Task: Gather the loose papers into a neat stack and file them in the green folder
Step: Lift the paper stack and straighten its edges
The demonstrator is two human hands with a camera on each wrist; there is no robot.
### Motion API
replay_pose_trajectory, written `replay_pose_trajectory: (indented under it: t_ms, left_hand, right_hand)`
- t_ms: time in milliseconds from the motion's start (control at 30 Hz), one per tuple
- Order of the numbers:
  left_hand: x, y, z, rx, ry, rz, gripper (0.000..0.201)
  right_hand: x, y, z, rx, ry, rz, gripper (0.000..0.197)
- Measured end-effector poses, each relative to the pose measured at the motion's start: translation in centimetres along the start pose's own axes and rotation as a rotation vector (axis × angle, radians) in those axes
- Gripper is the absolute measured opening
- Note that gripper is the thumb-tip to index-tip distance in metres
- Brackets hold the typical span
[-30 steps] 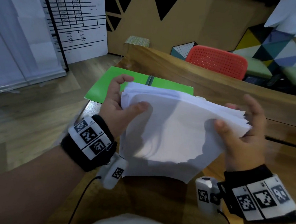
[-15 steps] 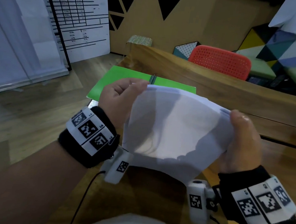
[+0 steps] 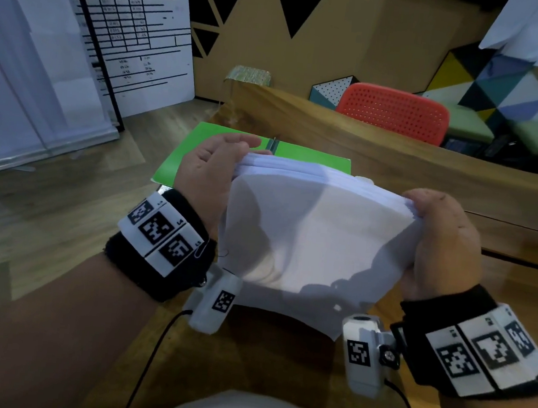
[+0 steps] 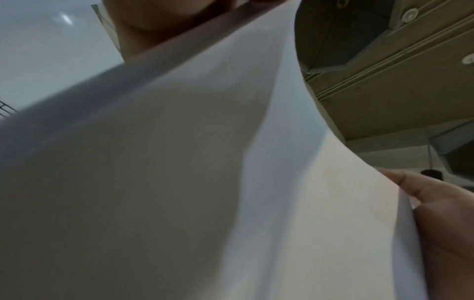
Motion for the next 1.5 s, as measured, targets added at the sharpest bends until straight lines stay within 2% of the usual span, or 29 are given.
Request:
replay_pose_trajectory:
  t_ms: [33,67,100,133,167,200,267,333,400,467,600,667,733,767,800,900,967,1033,1100,1133,1167,1200,1267,1300,1333,1367,1400,1467,1500]
  left_hand:
    - [0.3,-0.2,0.1,0.053,0.042,0.035,0.026]
    - [0.8,-0.4,0.1,0.113,0.083,0.052,0.055]
    - [1.4,-0.7,0.3,0.167,0.115,0.027,0.078]
    - [2.0,-0.8,0.6,0.2,0.134,-0.019,0.088]
    - [2.6,-0.9,0.9,0.205,0.145,-0.08,0.085]
    - [3.1,-0.9,1.1,0.16,0.16,-0.148,0.07]
    - [3.1,-0.9,1.3,-0.003,0.172,-0.202,0.031]
    - [2.4,-1.0,1.5,-0.065,0.137,-0.126,0.025]
    - [1.8,-1.3,1.4,0.007,0.148,-0.039,0.017]
    - [1.6,-1.4,1.2,0.09,0.154,-0.049,0.019]
    - [2.5,-1.2,0.9,0.097,0.121,-0.155,0.026]
    - [2.1,-1.2,1.0,0.135,0.116,-0.144,0.026]
    - [1.7,-1.3,1.0,0.161,0.099,-0.087,0.037]
    - [1.5,-1.2,0.9,0.159,0.091,-0.046,0.042]
    - [1.2,-1.1,0.9,0.145,0.088,-0.011,0.038]
    - [0.6,-0.6,0.7,0.04,0.037,0.009,0.013]
    - [0.4,-0.2,0.7,-0.007,0.024,-0.002,0.005]
    - [0.5,-0.3,0.7,0.008,0.049,0.007,0.009]
    - [1.3,-0.7,0.5,0.107,0.086,0.021,0.04]
    - [1.8,-0.9,0.7,0.151,0.107,-0.027,0.061]
    - [2.1,-0.9,1.0,0.177,0.119,-0.113,0.074]
    - [2.4,-0.8,1.4,0.172,0.125,-0.202,0.07]
    - [2.5,-0.6,2.2,0.053,0.103,-0.282,0.03]
    - [2.4,-0.6,2.4,0.001,0.086,-0.272,0.02]
    - [2.3,-0.6,2.6,-0.02,0.086,-0.218,0.017]
    - [2.2,-0.6,2.8,-0.017,0.092,-0.169,0.014]
    - [1.9,-0.7,3.0,-0.018,0.104,-0.153,0.013]
    - [2.3,-1.1,3.0,0.002,0.103,-0.219,0.019]
    - [3.1,-1.3,2.9,0.013,0.091,-0.295,0.021]
  right_hand:
    - [-0.1,-0.1,-0.1,0.054,0.005,-0.027,0.033]
    - [-0.4,-0.2,0.0,0.11,0.005,-0.049,0.051]
    - [-0.7,-0.2,0.3,0.154,-0.008,-0.051,0.061]
    - [-1.1,-0.3,0.7,0.171,-0.006,-0.031,0.067]
    - [-1.6,-0.3,1.0,0.162,0.0,0.006,0.073]
    - [-2.0,-0.4,1.2,0.129,0.009,0.032,0.076]
    - [-2.2,-0.5,1.7,0.065,0.033,0.014,0.068]
    - [-1.9,-0.6,1.8,0.061,0.053,-0.044,0.07]
    - [-1.6,-0.7,2.0,0.063,0.041,-0.04,0.084]
    - [-2.0,-0.7,2.2,0.063,0.037,-0.003,0.091]
    - [-2.7,-0.7,2.7,0.076,0.036,0.04,0.068]
    - [-2.4,-0.6,2.8,0.094,0.056,0.028,0.078]
    - [-1.9,-0.6,2.8,0.11,0.084,-0.037,0.098]
    - [-1.7,-0.6,2.7,0.111,0.101,-0.076,0.101]
    - [-1.5,-0.7,2.5,0.111,0.116,-0.125,0.093]
    - [-1.2,-0.8,1.8,0.017,0.082,-0.165,0.022]
    - [-0.8,-0.5,1.5,0.012,0.036,-0.124,0.008]
    - [-0.4,-0.3,1.8,0.042,0.012,-0.114,0.016]
    - [-0.5,-0.2,1.9,0.123,-0.014,-0.089,0.051]
    - [-0.9,-0.2,2.0,0.146,-0.045,-0.06,0.061]
    - [-1.1,-0.1,2.3,0.147,-0.072,-0.025,0.063]
    - [-1.3,0.0,2.5,0.13,-0.082,0.009,0.061]
    - [-1.2,0.2,2.6,0.075,-0.073,0.04,0.066]
    - [-1.0,0.2,2.6,0.05,-0.059,0.027,0.077]
    - [-0.7,0.2,2.6,0.025,-0.058,0.019,0.086]
    - [-0.5,-0.1,2.4,0.01,-0.069,0.007,0.087]
    - [-0.5,-0.3,2.1,0.0,-0.089,0.0,0.078]
    - [-0.8,-0.5,2.0,-0.007,-0.079,0.009,0.067]
    - [-1.2,-0.5,2.0,0.004,-0.057,0.034,0.075]
Point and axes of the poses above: each hand's wrist, its own z-axis away from the middle knuckle, its own y-axis out of the palm, x = y × z, the point moved 3 cm from there along -z, towards the middle knuckle, and after that the axes turned 10 degrees about -x, right-handed, at the moved point
